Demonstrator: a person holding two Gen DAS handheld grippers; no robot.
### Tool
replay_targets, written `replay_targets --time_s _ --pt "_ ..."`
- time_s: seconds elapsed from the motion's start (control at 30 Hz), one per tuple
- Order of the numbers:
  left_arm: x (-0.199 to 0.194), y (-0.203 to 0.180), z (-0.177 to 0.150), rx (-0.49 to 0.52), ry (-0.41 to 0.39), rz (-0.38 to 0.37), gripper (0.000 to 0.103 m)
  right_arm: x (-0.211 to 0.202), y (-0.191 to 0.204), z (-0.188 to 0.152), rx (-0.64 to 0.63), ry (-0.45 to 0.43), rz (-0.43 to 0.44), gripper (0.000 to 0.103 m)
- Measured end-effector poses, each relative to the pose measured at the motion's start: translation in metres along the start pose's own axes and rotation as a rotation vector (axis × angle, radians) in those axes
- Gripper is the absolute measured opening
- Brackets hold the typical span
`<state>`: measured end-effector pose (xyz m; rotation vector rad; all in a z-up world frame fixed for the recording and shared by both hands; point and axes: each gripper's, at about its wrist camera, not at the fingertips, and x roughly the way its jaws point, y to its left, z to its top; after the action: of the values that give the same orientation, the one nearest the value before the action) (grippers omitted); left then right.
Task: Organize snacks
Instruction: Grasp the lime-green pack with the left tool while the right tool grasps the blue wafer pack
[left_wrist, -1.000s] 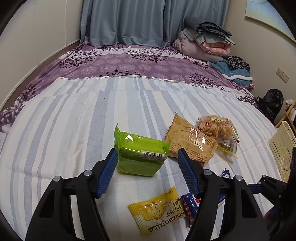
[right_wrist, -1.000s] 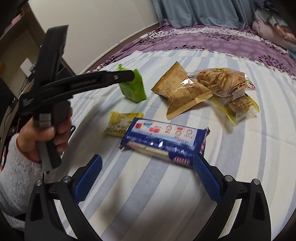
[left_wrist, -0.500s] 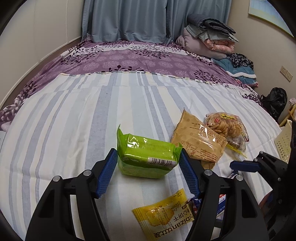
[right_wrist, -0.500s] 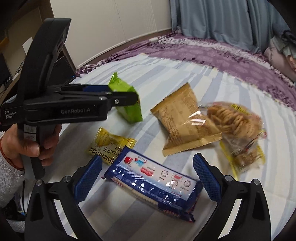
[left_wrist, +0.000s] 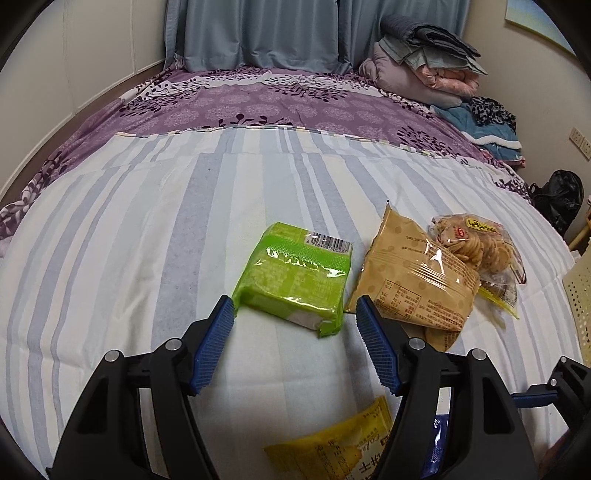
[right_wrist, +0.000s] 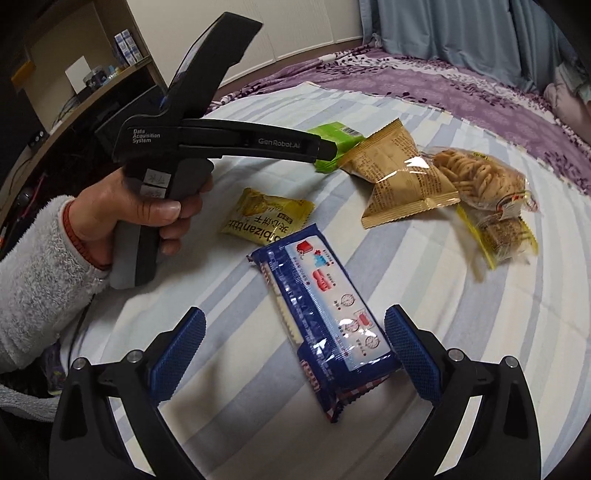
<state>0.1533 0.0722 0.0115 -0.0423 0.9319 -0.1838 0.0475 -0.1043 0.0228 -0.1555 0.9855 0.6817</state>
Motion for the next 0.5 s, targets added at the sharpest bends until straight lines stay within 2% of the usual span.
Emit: replay_targets --time_s 0.17,0.23,0.37,0.5 --pt "0.009 0.001 0.009 0.025 0.018 0.02 0.07 0.01 -0.003 0.01 -0.009 -0.007 -0.075 0.087" --pt "0.016 0.0 0.013 0.045 0.034 0.023 0.07 0.013 -0.004 0.013 -0.012 -0.007 -0.089 0.081" --pt "0.026 -0.002 0.019 0.071 0.05 0.028 0.071 0.015 -0.003 0.015 -0.029 -0.008 -0.103 0.079" --pt "0.032 -0.004 0.021 0.079 0.059 0.031 0.071 0.019 0.0 0.013 -0.05 0.007 -0.113 0.071"
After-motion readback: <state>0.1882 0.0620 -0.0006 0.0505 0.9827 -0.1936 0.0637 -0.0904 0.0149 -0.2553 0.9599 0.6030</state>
